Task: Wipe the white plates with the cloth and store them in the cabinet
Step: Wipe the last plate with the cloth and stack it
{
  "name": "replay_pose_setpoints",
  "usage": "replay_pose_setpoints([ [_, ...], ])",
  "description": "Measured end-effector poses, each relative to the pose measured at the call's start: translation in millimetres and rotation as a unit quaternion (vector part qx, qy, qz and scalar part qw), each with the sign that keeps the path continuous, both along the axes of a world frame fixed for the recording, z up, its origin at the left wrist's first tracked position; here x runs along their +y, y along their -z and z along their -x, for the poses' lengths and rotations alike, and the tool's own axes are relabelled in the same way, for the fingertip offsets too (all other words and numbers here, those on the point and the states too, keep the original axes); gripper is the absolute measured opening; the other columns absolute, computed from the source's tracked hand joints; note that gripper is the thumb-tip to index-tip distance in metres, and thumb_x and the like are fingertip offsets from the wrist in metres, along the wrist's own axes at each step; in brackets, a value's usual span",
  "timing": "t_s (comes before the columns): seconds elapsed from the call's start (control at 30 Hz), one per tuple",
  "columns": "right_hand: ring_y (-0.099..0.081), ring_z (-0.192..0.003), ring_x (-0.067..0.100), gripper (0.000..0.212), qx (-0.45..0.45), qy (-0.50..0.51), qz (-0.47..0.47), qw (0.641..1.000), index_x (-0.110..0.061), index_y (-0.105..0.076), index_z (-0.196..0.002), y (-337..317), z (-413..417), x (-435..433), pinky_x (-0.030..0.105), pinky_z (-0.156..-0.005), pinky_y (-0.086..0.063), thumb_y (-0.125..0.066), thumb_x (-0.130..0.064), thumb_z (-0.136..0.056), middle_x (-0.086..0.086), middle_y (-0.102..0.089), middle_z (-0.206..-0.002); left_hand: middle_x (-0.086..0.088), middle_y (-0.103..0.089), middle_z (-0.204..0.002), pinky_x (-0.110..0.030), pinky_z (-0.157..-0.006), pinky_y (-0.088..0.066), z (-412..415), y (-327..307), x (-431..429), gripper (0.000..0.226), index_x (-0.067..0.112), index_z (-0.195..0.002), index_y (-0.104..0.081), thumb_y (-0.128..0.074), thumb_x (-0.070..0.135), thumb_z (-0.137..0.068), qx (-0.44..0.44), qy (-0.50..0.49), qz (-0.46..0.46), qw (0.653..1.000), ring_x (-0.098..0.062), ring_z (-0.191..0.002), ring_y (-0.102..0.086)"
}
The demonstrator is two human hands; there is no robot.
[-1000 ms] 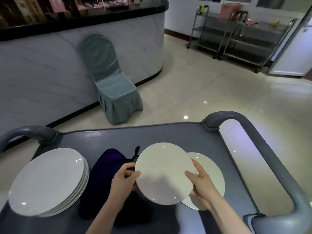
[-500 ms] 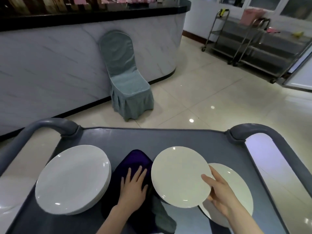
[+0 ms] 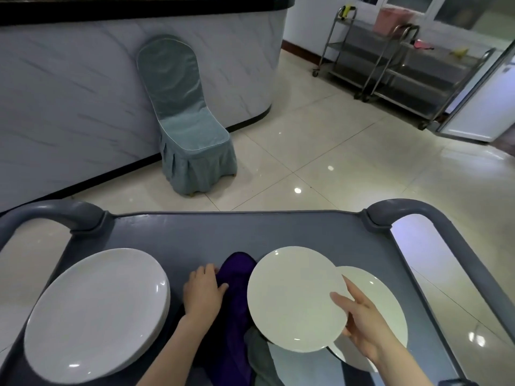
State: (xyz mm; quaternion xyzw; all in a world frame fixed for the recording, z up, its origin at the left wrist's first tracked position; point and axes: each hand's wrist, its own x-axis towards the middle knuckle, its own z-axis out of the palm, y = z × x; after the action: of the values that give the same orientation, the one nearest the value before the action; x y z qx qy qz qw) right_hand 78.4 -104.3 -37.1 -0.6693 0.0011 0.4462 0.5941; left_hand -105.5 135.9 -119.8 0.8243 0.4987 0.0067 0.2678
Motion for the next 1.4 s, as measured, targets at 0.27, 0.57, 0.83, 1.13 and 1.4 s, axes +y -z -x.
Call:
replay_pose_setpoints([
  [0.27,-0.069,-0.107,0.029,0.042,-0.003,-0.001,-0.021,1.000,-0.032,-0.064,-0.126,4,8,4,0.040,-0.084,-0.050,-0.057,-0.006,-0.095,0.002,-0.073,-0.117,0.008,-0.067,-0.102,-0.030,-0.079,-0.048,-14,-77,-12,0.019,0.028,-0.108,-0.054,-0.051,0.013,-0.097,-0.258,-0.058,0.137,0.955,-0.016,-0.092,-0.061],
  [0.57,-0.071,-0.094,0.032,0.042,0.017,0.049,-0.114,0.992,-0.024,-0.064,-0.123,-7,28,32,0.037,-0.070,-0.059,-0.051,0.005,-0.095,0.014,-0.074,-0.111,0.012,-0.060,-0.127,-0.030,-0.099,-0.044,-1,-103,-100,0.040,0.032,-0.132,-0.051,-0.047,0.044,-0.094,-0.119,0.324,0.069,0.936,-0.009,-0.113,-0.054],
  [0.83,-0.069,-0.101,0.034,0.037,0.025,0.061,-0.141,0.988,-0.022,-0.066,-0.121,-19,42,28,0.039,-0.074,-0.058,-0.053,0.000,-0.095,0.013,-0.074,-0.112,0.013,-0.054,-0.141,-0.044,-0.098,-0.051,18,-80,-102,0.057,0.035,-0.132,-0.054,-0.037,0.024,-0.079,-0.050,0.348,-0.197,0.915,-0.015,-0.130,-0.052],
  [1.13,-0.070,-0.099,0.025,0.030,0.014,0.027,-0.167,0.986,-0.021,-0.068,-0.123,-33,67,29,0.036,-0.070,-0.058,-0.053,-0.009,-0.099,0.012,-0.073,-0.114,0.023,0.002,-0.161,-0.039,-0.123,-0.001,-9,-82,-92,0.057,0.035,-0.153,-0.023,-0.026,0.046,-0.097,-0.087,0.366,-0.124,0.918,0.001,-0.148,0.010],
  [1.4,-0.069,-0.078,0.020,0.036,-0.025,0.049,-0.175,0.983,-0.027,-0.068,-0.118,-52,44,17,0.034,-0.065,-0.055,-0.054,-0.003,-0.096,0.007,-0.076,-0.104,0.010,-0.006,-0.164,-0.052,-0.118,-0.012,20,-83,-84,0.057,0.031,-0.152,-0.031,-0.028,0.037,-0.096,-0.008,0.324,-0.184,0.928,-0.020,-0.151,-0.010],
])
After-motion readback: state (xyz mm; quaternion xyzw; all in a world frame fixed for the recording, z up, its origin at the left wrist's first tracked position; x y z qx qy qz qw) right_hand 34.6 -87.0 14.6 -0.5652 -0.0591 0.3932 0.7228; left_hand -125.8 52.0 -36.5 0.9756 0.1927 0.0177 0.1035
